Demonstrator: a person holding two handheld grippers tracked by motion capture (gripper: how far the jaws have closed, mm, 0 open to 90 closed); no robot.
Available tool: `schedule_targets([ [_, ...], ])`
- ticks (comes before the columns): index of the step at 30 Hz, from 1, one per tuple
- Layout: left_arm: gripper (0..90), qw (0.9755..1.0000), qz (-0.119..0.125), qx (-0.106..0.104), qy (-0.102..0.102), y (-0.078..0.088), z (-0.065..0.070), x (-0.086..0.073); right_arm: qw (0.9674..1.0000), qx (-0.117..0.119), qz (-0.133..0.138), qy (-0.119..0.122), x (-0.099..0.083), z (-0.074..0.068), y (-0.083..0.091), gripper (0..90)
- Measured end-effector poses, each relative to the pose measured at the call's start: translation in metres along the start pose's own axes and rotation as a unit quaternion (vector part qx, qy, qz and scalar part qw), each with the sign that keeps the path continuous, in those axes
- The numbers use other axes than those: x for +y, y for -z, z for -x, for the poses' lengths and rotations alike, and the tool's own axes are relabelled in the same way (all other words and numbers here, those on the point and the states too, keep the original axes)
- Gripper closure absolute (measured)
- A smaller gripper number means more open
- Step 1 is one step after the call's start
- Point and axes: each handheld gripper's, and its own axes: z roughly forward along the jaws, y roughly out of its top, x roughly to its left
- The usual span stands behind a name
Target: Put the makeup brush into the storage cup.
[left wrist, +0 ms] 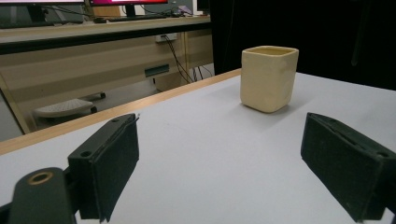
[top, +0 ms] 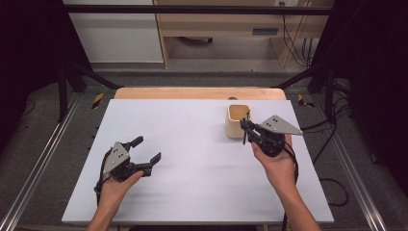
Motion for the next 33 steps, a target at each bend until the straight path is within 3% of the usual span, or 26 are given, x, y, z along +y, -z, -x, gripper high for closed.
schedule_targets([
  [16,9.1,0.9999,0.012,0.006,-0.001,0.01,-0.012,-0.008,0.9999,-0.017,0.002,-0.004,0.018,0.024,-0.008,83.5],
  [24,5.6,0.9996,0.025,0.01,0.011,0.015,-0.017,-0.011,0.9997,-0.024,0.001,-0.006,0.022,0.03,-0.01,83.5],
  [33,5.3,0.9995,0.028,-0.007,0.016,0.015,-0.018,-0.013,0.9996,-0.029,0.004,0.0,0.034,0.034,-0.015,83.4],
])
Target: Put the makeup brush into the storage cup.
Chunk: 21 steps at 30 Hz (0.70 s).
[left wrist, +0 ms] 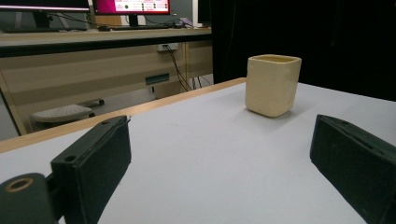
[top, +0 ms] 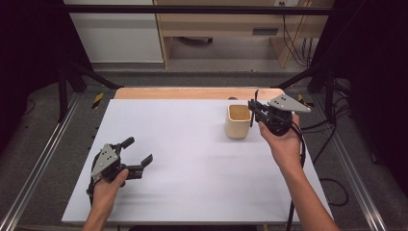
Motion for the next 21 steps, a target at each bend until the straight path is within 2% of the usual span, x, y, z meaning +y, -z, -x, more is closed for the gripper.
schedule_targets([
  [9,5.1,0.9998,0.009,-0.016,-0.008,-0.0021,0.0045,-0.0036,1.0,-0.005,0.005,-0.003,0.0062,0.0036,-0.0067,83.4],
  [10,5.1,0.9997,0.004,-0.02,-0.01,-0.0023,0.0049,-0.0042,1.0,-0.004,0.005,-0.005,0.0064,0.004,-0.0073,83.4],
  [21,5.1,0.9997,0.002,-0.02,-0.012,-0.0033,0.0046,-0.0068,0.9994,-0.02,0.024,-0.018,0.0088,0.0063,-0.0104,83.4],
])
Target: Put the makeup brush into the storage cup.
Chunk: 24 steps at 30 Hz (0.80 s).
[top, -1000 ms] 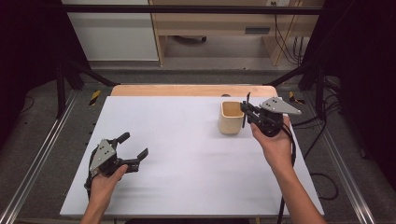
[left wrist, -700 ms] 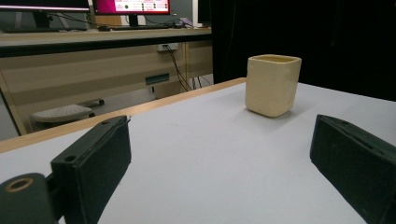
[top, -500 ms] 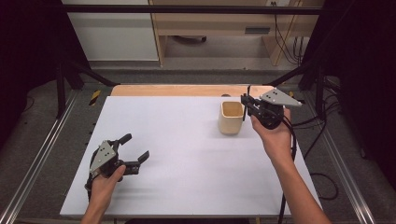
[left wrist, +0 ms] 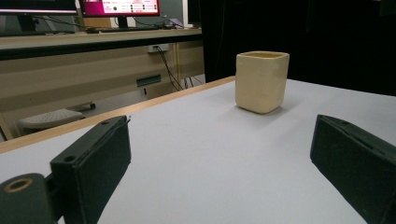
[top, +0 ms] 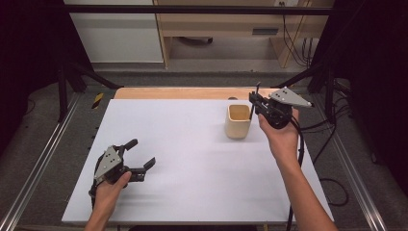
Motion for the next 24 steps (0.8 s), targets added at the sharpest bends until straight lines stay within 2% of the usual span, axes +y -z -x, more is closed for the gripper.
schedule_targets([
  [11,4.9,1.0,-0.003,-0.001,-0.003,0.0,0.0,-0.001,0.9998,-0.018,0.007,-0.004,-0.001,0.001,-0.005,83.5],
  [15,4.9,1.0,0.006,0.0,-0.001,0.001,-0.001,-0.001,0.9995,-0.029,0.013,-0.003,-0.003,0.001,-0.011,83.4],
  [24,4.9,1.0,0.005,0.0,-0.002,0.002,-0.001,-0.001,0.9992,-0.034,0.019,-0.001,-0.009,0.003,-0.022,83.4],
])
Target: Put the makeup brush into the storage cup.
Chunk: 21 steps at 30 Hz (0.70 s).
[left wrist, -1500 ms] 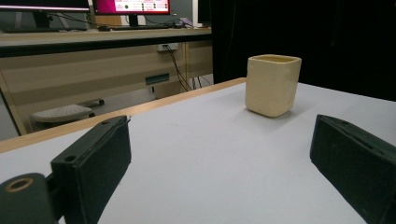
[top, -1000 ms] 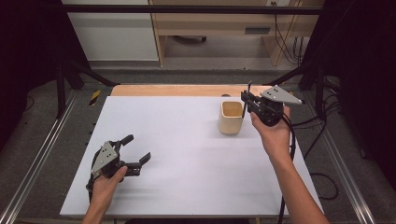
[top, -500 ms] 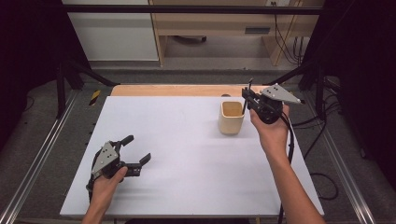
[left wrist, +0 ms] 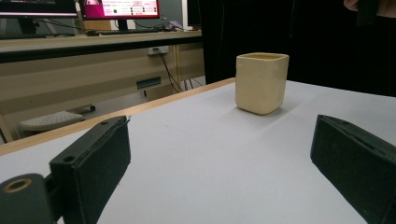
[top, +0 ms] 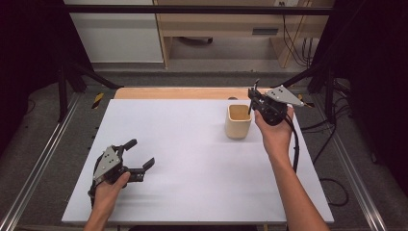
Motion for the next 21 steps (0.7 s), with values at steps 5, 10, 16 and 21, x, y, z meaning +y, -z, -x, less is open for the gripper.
schedule_targets([
  [5,4.8,1.0,0.001,-0.001,-0.001,0.0,0.001,0.0,0.9999,-0.003,0.007,-0.007,-0.001,0.001,-0.003,83.4],
  [10,4.8,1.0,-0.001,-0.003,-0.004,0.0,0.001,0.0,0.9998,-0.008,0.012,-0.012,-0.003,0.0,-0.007,83.5],
  [16,4.7,1.0,0.0,-0.006,-0.005,0.0,0.001,0.0,0.9997,-0.004,0.017,-0.016,-0.006,-0.001,-0.012,83.4],
  [21,4.6,1.0,0.005,-0.004,-0.005,0.0,0.001,0.0,0.9998,-0.007,0.016,-0.011,-0.008,-0.002,-0.016,83.4],
])
